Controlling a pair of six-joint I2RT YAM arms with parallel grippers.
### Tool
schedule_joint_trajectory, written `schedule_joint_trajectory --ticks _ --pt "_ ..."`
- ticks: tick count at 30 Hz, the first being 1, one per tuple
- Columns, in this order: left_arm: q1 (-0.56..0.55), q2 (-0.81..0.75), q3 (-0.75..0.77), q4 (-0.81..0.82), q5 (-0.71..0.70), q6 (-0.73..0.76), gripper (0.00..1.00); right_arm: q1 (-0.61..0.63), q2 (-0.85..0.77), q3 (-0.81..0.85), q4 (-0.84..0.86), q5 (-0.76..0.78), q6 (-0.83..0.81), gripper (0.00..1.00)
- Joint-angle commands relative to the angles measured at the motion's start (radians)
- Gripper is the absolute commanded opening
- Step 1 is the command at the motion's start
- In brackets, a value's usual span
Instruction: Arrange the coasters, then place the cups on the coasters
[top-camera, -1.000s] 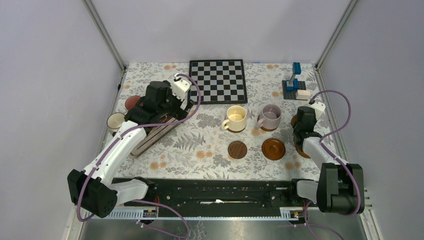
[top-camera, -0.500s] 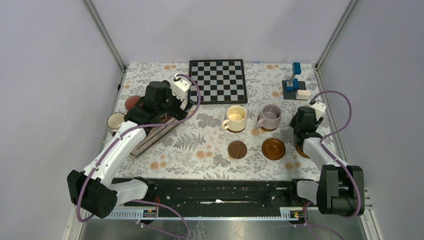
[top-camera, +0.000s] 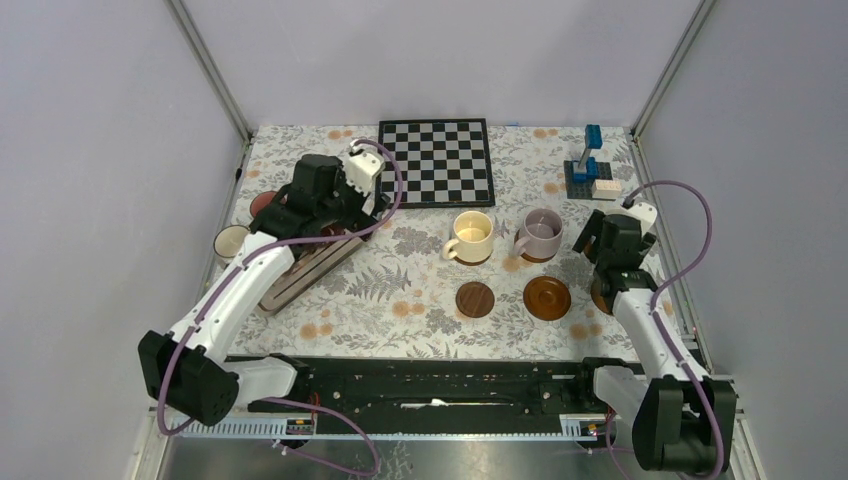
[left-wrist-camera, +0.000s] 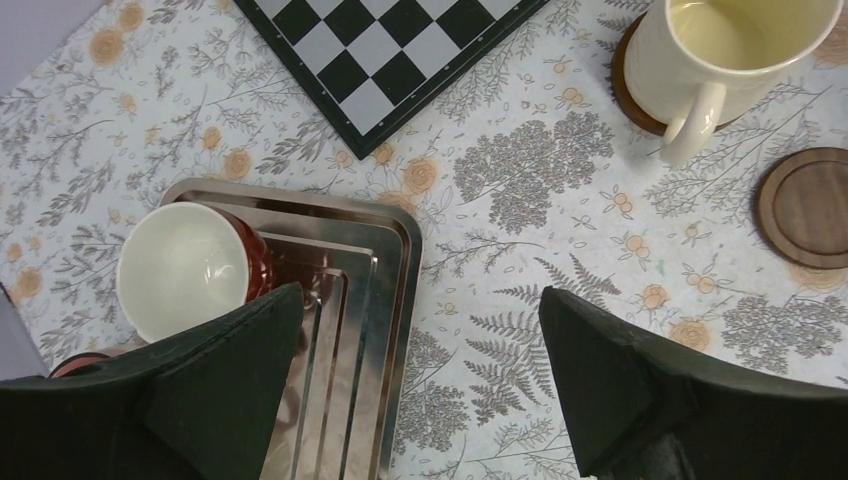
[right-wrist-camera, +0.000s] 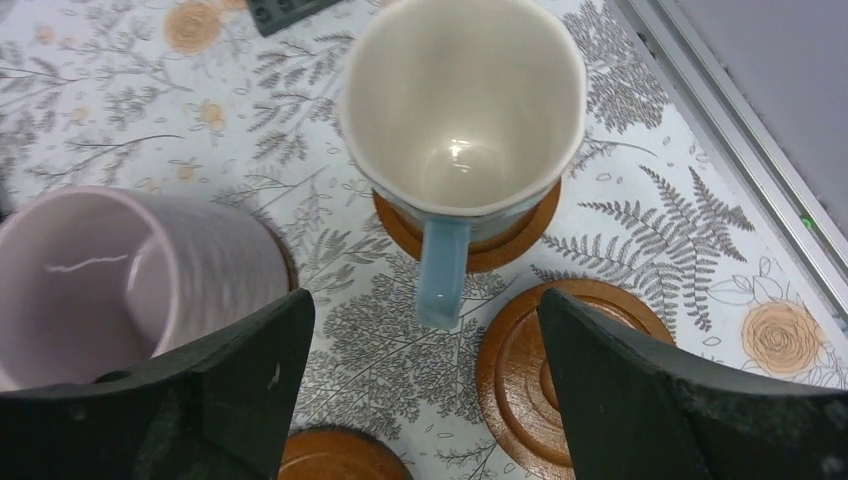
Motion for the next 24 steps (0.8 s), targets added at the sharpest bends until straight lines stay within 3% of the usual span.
schedule_joint_trajectory --ticks 1,5,12,18,24 --pt "0.01 0.03 0.086 -0.031 0.071 -0.047 0.99 0.007 -0.07 0.089 -0.113 -0.103 -0.069 0.91" --pt "0.021 0.063 0.119 -0.077 0.103 -0.063 0.99 0.007 -0.098 0.181 -0.245 -0.182 -0.166 0.99" --pt "0.12 0.116 0.156 -0.128 0.2 -0.1 0.99 0.006 0.003 0.455 -0.436 -0.414 -0.296 1.0" --pt "0.281 0.203 0.183 -0.202 0.265 -0.082 0.99 0.007 0.101 0.608 -0.463 -0.682 -0.308 1.0" --pt "0.46 0.2 0.114 -0.214 0.295 -0.08 0.97 0.018 0.16 0.598 -0.441 -0.798 -0.279 1.0"
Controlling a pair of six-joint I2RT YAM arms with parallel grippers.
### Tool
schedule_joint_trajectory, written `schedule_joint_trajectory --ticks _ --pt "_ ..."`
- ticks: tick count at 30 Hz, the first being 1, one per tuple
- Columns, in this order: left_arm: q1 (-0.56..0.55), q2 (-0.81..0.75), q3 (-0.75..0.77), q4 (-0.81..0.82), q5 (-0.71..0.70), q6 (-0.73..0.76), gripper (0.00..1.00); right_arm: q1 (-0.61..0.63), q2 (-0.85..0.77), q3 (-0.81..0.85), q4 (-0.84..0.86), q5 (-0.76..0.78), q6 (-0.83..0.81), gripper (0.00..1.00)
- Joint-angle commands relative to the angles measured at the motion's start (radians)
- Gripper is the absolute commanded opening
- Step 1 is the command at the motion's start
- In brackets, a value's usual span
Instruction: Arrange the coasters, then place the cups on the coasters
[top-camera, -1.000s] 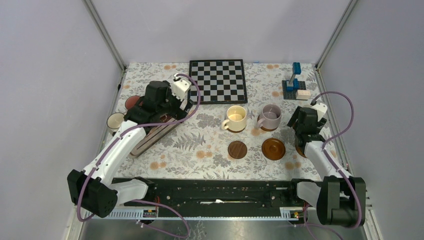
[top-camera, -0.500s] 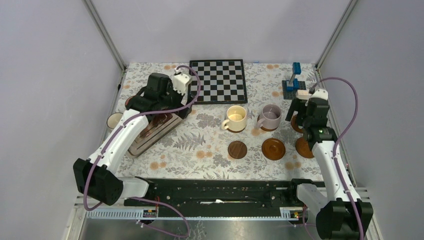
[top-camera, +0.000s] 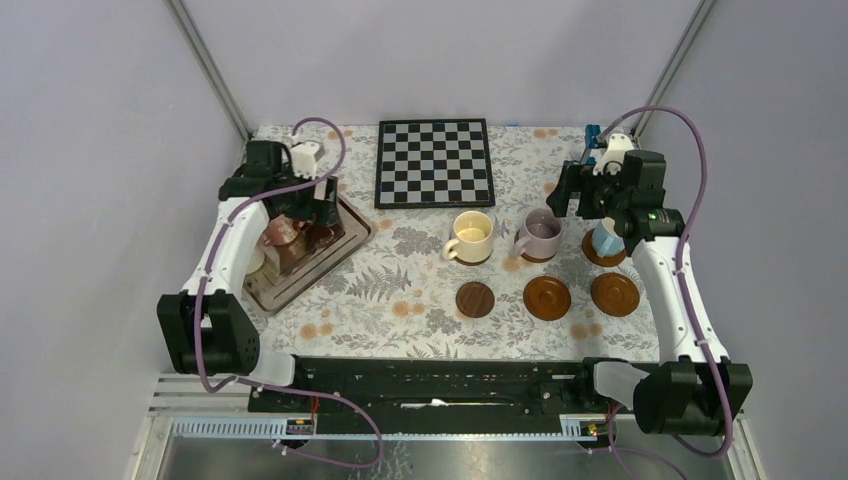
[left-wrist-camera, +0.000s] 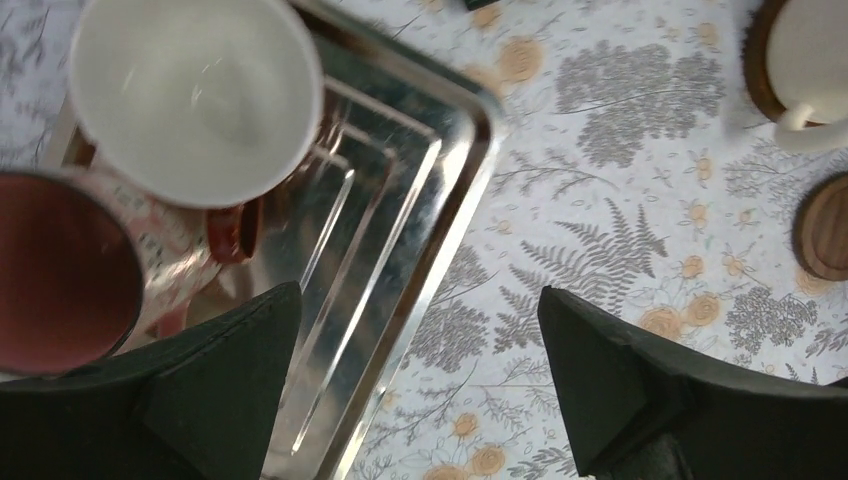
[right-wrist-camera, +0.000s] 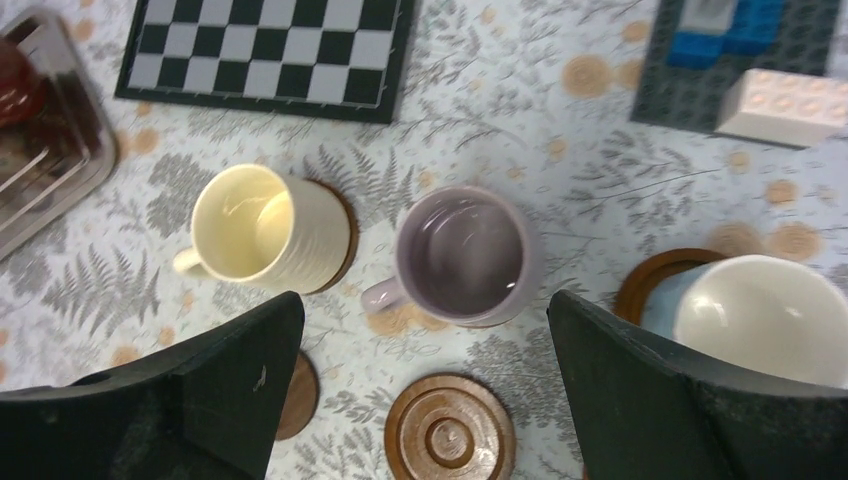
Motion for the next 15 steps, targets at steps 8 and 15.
schedule_joint_trajectory --ticks 8,15 --pt "0.299 -0.115 -0.156 -0.037 0.053 0.002 0.87 0.027 0.03 -0.048 0.016 -0.17 -0.03 1.0" --pt "0.506 -0.214 -0.208 -0.105 0.014 0.106 0.79 0.026 0.026 -0.042 0.01 -0.203 -0.046 1.0"
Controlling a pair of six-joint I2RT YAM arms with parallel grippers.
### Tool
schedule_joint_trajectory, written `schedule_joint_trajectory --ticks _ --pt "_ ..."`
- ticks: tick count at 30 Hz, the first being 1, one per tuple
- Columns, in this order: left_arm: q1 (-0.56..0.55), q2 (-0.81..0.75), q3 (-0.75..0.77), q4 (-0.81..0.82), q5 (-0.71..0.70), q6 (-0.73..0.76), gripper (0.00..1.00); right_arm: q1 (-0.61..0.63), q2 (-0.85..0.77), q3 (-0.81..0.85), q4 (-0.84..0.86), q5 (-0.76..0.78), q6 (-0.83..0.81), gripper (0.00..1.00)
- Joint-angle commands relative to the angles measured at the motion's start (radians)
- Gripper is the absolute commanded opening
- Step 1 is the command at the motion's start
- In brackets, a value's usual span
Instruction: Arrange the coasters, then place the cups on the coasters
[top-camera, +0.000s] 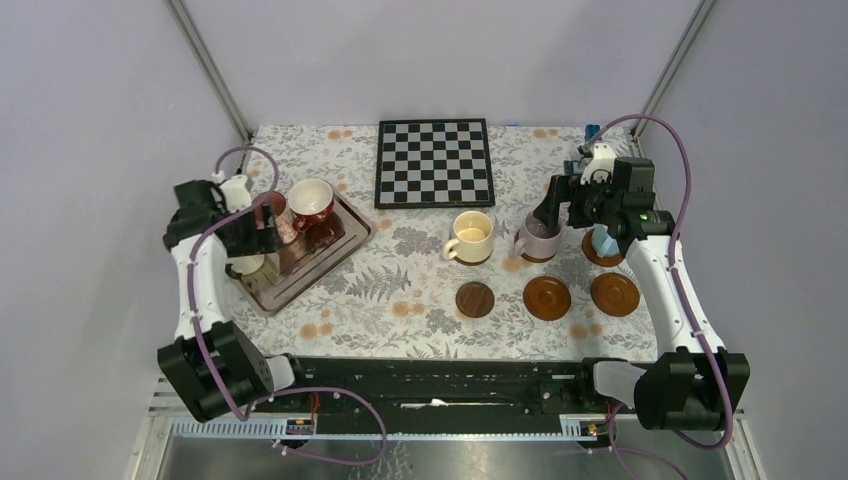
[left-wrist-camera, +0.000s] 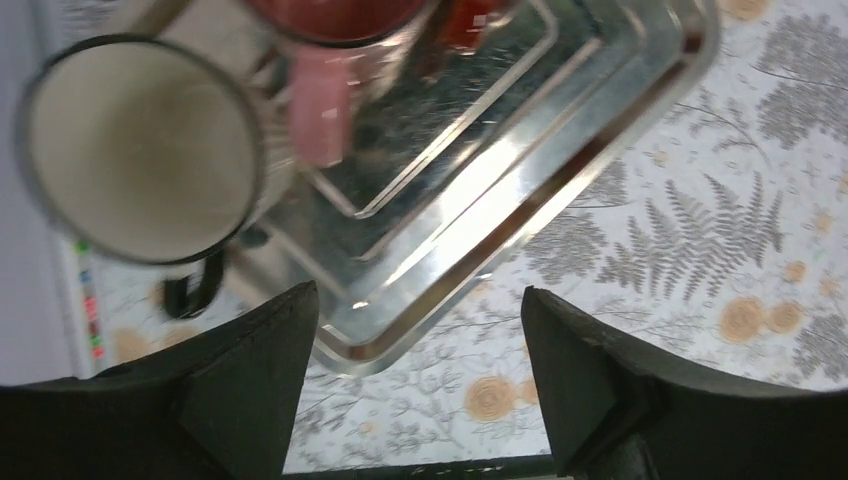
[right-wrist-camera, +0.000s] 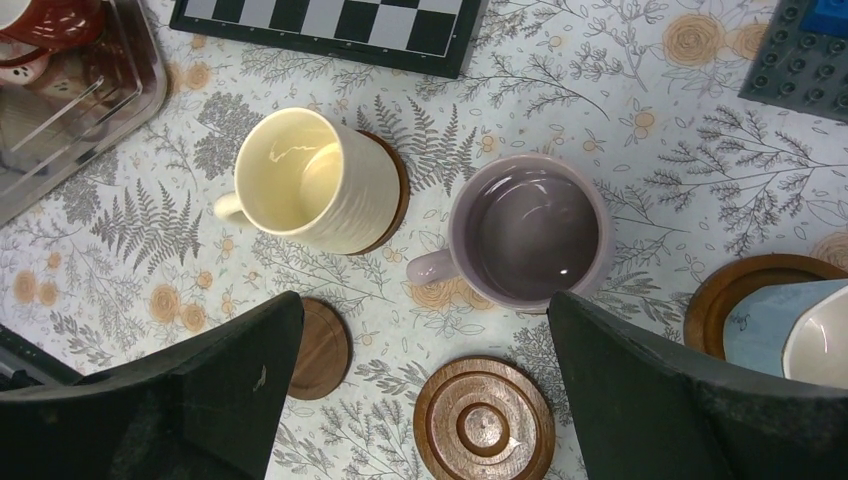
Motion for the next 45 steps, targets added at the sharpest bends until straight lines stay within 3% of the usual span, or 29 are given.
schedule_joint_trajectory --ticks 1,10,30,36,45 --pt "0.124 -0.046 -0.005 -0.037 -0.015 0.111 0.77 0.007 -0.01 0.014 0.018 -0.062 -0.027 1.0" --pt "0.306 0.08 -0.011 0.0 -0.063 0.238 0.69 0.007 0.005 0.033 0.009 -0.087 -0.033 1.0" --pt "0.316 0.255 -0.036 0.191 0.004 0.366 0.45 0.007 0.013 0.053 -0.014 -0.089 -0.043 1.0" --pt "0.316 0.273 -0.044 0.216 -0.011 0.376 0.3 0.007 0.013 0.053 -0.018 -0.098 -0.044 0.99" --pt "0.316 0.205 -0.055 0.168 0.015 0.412 0.01 0.007 0.017 0.053 -0.022 -0.14 -0.046 1.0"
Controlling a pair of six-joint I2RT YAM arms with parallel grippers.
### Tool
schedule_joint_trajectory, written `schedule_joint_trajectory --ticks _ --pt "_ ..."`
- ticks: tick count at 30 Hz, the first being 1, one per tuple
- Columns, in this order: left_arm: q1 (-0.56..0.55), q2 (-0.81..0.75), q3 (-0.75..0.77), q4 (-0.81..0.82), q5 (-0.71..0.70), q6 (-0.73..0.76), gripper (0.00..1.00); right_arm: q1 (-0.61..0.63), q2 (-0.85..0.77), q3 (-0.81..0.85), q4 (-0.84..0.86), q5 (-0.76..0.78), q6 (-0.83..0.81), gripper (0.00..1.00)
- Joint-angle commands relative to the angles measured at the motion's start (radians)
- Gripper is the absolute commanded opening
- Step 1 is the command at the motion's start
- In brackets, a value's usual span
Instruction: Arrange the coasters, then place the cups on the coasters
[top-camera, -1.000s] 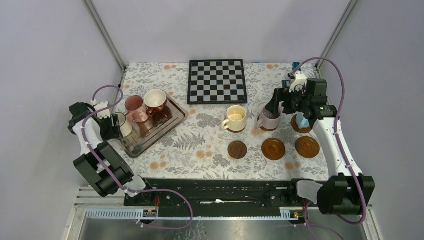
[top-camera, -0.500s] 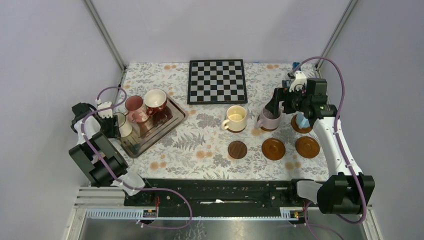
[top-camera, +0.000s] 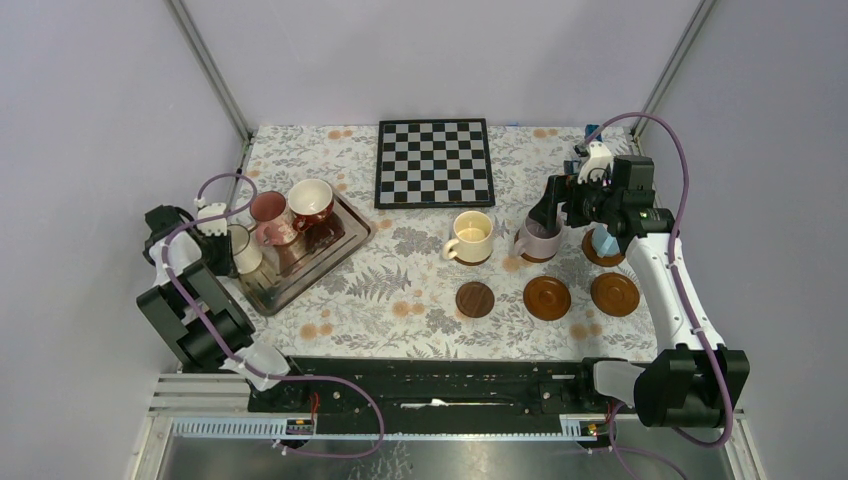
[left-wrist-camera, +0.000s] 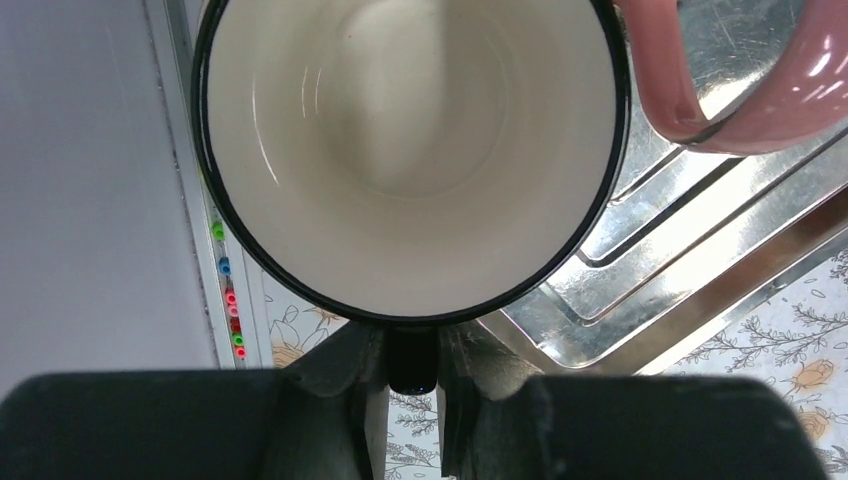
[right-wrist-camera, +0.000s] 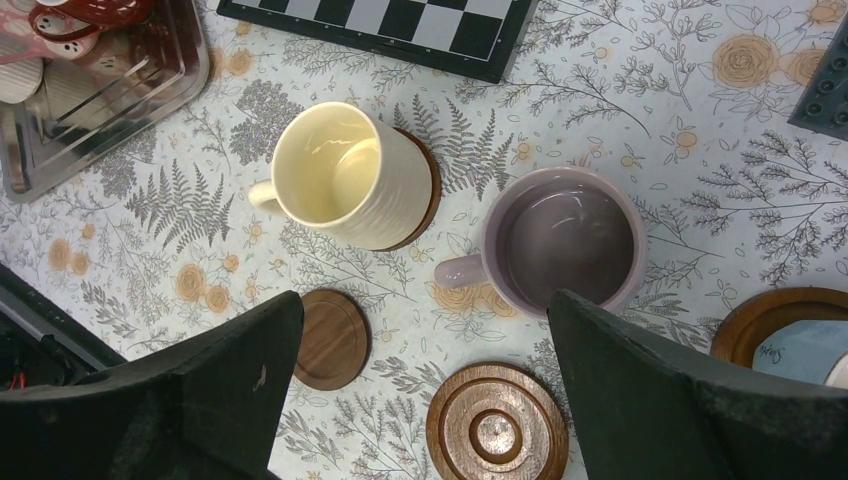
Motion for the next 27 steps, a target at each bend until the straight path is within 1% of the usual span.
schedule_joint_trajectory --ticks 1,12,19,21,24,26,27 --pt "0.006 -0.077 -0.008 -0.008 0.04 0.036 0.0 0.007 0.005 0.041 -0.02 -0.054 -0.014 0.99" --pt "0.004 -0.222 0.099 -0.164 0.134 0.056 0.0 0.007 0.009 0.057 -0.043 -0.088 -0.034 1.0" --pt "-0.011 -0.302 0.193 -0.3 0.237 0.089 0.0 0.007 0.018 0.072 -0.061 -0.133 -0.049 1.0" --pt "-0.029 -0.319 0.219 -0.332 0.254 0.098 0.0 0.007 0.023 0.079 -0.07 -0.155 -0.056 1.0" --pt "-0.058 -0.34 0.268 -0.419 0.324 0.146 0.0 0.007 0.025 0.088 -0.095 -0.198 -0.084 1.0" --pt "-0.113 -0.362 0.298 -0.477 0.362 0.182 0.0 0.007 0.027 0.1 -0.121 -0.225 -0.116 1.0" --pt "-0.155 -0.377 0.308 -0.482 0.362 0.181 0.0 0.033 0.028 0.109 -0.139 -0.238 -0.137 1.0"
